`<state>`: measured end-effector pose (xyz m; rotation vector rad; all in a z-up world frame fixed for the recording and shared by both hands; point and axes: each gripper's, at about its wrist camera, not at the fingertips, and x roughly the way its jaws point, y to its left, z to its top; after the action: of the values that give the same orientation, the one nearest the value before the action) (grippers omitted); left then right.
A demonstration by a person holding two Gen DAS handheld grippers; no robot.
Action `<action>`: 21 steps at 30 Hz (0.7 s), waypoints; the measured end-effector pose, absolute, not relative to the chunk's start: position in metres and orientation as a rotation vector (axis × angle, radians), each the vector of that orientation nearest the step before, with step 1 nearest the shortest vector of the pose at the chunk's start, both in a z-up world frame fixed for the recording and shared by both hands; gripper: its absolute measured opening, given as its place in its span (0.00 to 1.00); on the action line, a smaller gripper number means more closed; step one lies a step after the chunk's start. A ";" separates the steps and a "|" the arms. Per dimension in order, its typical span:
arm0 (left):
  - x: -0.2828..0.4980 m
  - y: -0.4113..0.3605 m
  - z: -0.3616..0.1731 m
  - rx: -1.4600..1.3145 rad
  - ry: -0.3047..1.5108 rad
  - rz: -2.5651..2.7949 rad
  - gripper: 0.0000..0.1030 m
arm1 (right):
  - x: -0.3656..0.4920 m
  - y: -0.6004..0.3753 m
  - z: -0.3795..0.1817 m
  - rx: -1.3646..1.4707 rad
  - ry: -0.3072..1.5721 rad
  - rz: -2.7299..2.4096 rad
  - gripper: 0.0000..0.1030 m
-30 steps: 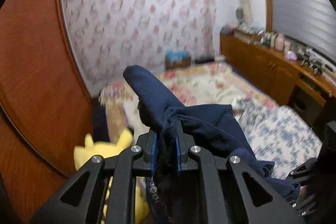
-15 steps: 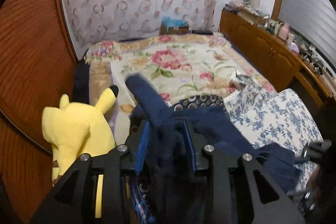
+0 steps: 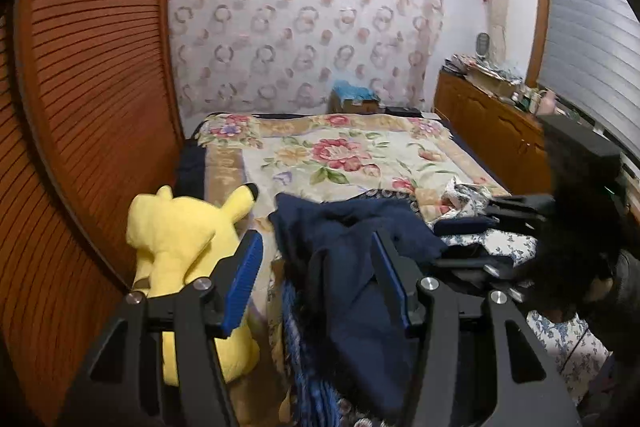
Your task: Fold small clothes
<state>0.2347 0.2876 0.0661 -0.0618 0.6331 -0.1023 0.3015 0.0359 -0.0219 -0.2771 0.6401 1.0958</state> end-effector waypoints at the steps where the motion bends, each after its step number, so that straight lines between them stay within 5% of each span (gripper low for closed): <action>1: 0.229 0.292 0.062 -0.076 0.630 -0.094 0.53 | 0.307 0.043 -0.025 -0.287 0.656 1.095 0.50; 16: 0.192 0.299 0.018 -0.155 0.634 -0.081 0.53 | 0.335 0.086 -0.025 -0.404 0.715 1.087 0.48; 18: 0.186 0.293 0.016 -0.155 0.634 -0.091 0.53 | 0.336 0.092 -0.033 -0.436 0.720 1.084 0.05; 21: 0.180 0.283 0.013 -0.146 0.636 -0.104 0.53 | 0.330 0.079 -0.020 -0.407 0.663 1.127 0.04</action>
<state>0.1796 0.2835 0.0135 -0.1463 0.6362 -0.1036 0.3298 0.0787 -0.0203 -0.4071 0.6630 1.1265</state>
